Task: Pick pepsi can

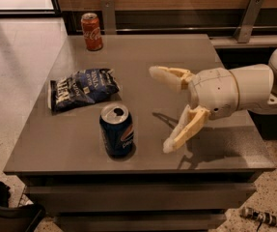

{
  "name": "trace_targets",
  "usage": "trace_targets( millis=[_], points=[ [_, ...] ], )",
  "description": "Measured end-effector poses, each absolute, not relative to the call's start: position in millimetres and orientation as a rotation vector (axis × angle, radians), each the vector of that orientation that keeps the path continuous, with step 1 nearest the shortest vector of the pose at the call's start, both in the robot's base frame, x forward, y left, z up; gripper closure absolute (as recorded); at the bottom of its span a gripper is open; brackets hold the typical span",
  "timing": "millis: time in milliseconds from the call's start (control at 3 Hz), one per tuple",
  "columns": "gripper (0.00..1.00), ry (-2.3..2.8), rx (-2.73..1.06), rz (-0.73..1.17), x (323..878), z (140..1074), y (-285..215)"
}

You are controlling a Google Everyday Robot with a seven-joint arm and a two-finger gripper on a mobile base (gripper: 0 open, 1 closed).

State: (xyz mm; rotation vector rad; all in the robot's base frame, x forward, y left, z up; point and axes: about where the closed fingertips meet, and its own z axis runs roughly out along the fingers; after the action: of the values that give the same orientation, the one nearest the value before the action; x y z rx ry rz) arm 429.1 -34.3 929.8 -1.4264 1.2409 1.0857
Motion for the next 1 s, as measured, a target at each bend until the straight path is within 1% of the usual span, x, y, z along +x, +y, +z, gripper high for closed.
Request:
trace_targets(
  millis=[333,667,1000],
  points=[
    [0.0,1.301,-1.421,1.052,429.3,925.3,-30.2],
    [0.0,1.406,-1.361,1.011,434.7,899.6,-17.2],
    [0.0,1.402,-1.321,1.045,439.6,881.3,-3.2]
  ],
)
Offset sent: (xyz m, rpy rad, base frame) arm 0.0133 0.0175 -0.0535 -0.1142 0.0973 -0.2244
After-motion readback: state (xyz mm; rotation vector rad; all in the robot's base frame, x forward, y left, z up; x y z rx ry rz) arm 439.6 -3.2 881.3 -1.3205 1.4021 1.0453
